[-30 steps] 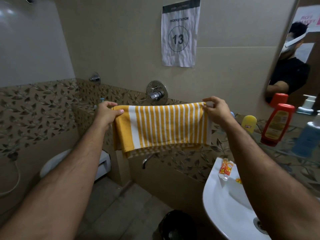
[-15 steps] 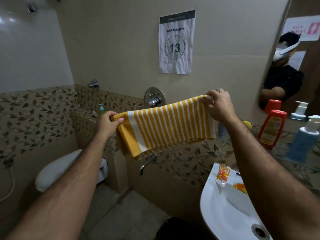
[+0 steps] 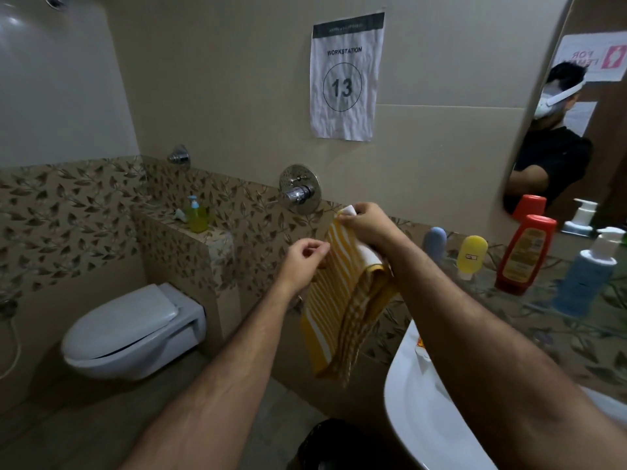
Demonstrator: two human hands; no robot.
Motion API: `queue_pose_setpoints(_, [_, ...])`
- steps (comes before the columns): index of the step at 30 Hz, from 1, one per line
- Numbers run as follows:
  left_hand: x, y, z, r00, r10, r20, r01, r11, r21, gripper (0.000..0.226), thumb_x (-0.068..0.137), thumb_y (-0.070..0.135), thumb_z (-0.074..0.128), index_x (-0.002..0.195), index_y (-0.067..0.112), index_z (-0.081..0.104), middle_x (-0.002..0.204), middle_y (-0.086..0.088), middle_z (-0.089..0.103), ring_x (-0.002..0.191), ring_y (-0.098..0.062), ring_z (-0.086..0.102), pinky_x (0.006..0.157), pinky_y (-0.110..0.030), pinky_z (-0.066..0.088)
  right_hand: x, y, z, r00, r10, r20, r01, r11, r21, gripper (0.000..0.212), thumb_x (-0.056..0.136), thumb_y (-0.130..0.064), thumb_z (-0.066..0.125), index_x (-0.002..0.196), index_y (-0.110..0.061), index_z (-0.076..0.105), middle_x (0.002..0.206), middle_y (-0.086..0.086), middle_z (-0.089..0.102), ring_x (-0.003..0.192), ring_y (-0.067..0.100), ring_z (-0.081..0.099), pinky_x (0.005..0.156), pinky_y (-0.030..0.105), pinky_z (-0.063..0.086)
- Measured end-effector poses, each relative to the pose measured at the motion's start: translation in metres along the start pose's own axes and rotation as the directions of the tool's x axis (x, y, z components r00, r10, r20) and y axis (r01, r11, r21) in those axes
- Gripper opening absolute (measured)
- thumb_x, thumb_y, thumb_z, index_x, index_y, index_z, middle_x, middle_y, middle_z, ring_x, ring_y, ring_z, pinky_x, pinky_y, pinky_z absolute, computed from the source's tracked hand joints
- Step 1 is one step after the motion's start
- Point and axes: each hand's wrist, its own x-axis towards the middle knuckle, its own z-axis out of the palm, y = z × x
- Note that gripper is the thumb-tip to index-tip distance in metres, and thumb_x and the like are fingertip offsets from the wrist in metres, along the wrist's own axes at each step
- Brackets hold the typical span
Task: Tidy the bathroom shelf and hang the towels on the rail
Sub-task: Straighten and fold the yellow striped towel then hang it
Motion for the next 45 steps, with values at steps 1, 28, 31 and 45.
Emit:
queue_pose_setpoints(1, [-0.006,0.009,0.009,0.999,0.026,0.036,-0.023,0.997,-0.071,0.020,0.095,0.032,0.059,0.102,0.014,0.064,0.096,-0.004,0.067,0.084,-0.019,0.065,0.060,-0.026,0.050,-0.001,0.002,0.004,0.998,0.063,-0.002,-0.063,0.996,0.059,0.013,0.092,-0.020,0.064,0.097,-0.008,0.063,0.077,0.006,0.060,0.063,0.016,0.056,0.049,0.022,0.039])
queue_pose_setpoints(28, [-0.024,-0.001,0.033,0.939,-0.038,-0.343,-0.072,0.950,-0.303,0.017,0.095,0.011,0.057,0.099,0.027,0.062,0.102,0.004,0.069,0.098,-0.015,0.068,0.082,-0.029,0.055,-0.017,0.006,0.005,0.967,0.203,0.154,-0.251,0.659,0.709,0.034,0.092,-0.024,0.067,0.112,0.001,0.055,0.080,0.015,0.062,0.060,0.021,0.062,0.049,0.030,0.054])
queue_pose_setpoints(31, [-0.018,-0.013,0.030,0.943,-0.123,-0.308,0.016,0.945,-0.327,0.024,0.094,0.019,0.057,0.117,0.022,0.059,0.116,-0.004,0.067,0.108,-0.020,0.064,0.096,-0.041,0.052,-0.036,0.016,0.018,0.981,0.071,0.182,-0.140,0.906,0.399,0.048,0.081,-0.043,0.077,0.103,-0.004,0.060,0.075,0.008,0.063,0.057,0.016,0.058,0.049,0.027,0.046])
queue_pose_setpoints(45, [-0.040,-0.043,0.024,0.994,-0.108,-0.025,0.097,0.955,-0.280,0.024,0.104,0.020,0.041,0.109,0.025,0.063,0.105,0.001,0.072,0.102,-0.015,0.067,0.087,-0.030,0.053,-0.062,0.064,0.074,0.998,0.017,-0.066,-0.004,0.982,0.188,0.031,0.081,-0.039,0.060,0.072,-0.011,0.069,0.063,0.007,0.064,0.058,0.020,0.057,0.060,0.047,0.052])
